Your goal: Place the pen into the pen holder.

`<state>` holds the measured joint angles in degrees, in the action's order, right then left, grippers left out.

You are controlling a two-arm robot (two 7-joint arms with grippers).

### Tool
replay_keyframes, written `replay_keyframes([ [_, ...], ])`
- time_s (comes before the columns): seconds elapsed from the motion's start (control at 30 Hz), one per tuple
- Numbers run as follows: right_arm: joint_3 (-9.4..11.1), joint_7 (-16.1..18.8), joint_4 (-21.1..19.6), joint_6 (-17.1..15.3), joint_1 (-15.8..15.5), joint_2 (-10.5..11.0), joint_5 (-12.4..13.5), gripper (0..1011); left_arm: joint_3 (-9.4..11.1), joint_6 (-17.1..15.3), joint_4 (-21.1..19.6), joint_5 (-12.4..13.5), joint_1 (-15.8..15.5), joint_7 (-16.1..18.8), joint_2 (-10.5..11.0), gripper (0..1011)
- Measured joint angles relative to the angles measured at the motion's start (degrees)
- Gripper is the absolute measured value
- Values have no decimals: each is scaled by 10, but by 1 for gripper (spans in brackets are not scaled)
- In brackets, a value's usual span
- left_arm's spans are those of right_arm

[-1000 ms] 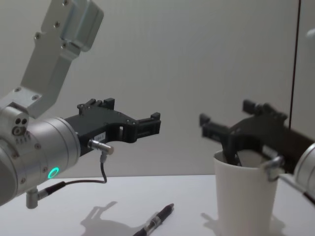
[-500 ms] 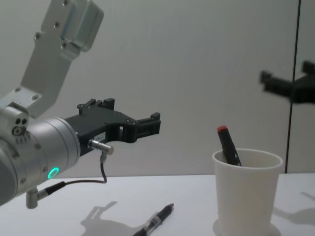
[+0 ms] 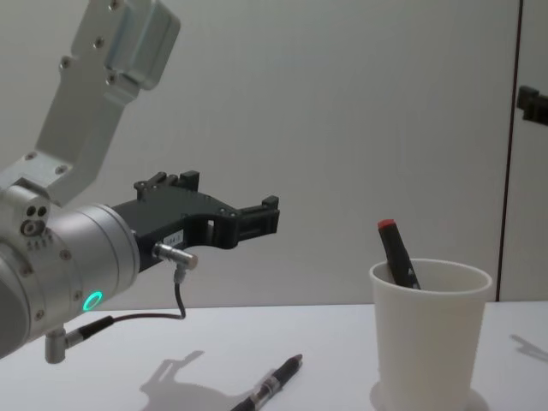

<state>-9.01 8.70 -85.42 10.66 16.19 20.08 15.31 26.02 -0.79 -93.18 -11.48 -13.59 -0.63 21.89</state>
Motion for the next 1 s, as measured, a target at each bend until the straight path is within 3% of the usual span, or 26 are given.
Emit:
replay_keyframes([
  [0.23, -9, 20, 6, 3, -2, -5, -17, 1001, 0, 0, 0, 0, 0, 0, 0, 1000],
  [0.63, -34, 99, 22, -5, -13, -12, -61, 1001, 0, 0, 0, 0, 0, 0, 0, 1000],
  [1.0, -50, 145, 32, -14, -20, -16, -91, 1001, 0, 0, 0, 0, 0, 0, 0, 1000],
])
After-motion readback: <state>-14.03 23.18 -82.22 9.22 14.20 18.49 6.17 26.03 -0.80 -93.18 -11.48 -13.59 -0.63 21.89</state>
